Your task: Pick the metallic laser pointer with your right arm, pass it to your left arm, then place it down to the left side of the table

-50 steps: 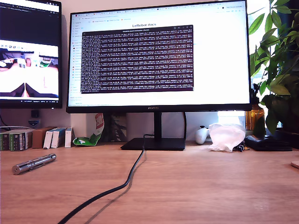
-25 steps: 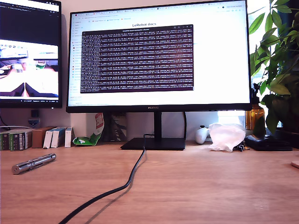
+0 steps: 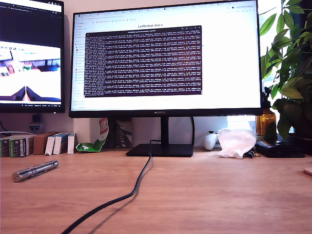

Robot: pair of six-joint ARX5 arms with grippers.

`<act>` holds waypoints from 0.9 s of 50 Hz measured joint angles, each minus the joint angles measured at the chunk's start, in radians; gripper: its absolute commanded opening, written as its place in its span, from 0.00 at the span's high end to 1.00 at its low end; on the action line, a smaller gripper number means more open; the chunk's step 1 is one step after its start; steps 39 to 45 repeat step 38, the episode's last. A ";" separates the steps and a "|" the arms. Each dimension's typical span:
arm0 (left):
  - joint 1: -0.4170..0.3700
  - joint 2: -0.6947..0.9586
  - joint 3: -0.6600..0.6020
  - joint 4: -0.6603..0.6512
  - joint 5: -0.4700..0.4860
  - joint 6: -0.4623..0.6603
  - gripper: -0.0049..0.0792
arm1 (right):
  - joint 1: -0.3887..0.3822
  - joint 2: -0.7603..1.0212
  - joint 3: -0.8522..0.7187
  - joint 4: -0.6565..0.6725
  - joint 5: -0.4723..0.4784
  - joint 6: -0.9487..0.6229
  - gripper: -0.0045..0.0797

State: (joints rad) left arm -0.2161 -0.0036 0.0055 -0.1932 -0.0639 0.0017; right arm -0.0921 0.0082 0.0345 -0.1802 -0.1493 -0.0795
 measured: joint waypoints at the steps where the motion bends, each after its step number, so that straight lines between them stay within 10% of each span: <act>1: 0.000 0.000 0.000 0.000 0.000 0.000 0.96 | 0.000 0.000 0.000 0.000 0.000 0.000 0.88; 27: 0.004 0.000 0.000 0.000 0.004 -0.003 0.96 | 0.000 0.000 0.000 0.000 0.000 0.000 0.88; 45: 0.150 0.000 0.000 0.000 0.002 -0.003 0.96 | 0.000 0.000 0.000 0.000 0.000 0.000 0.88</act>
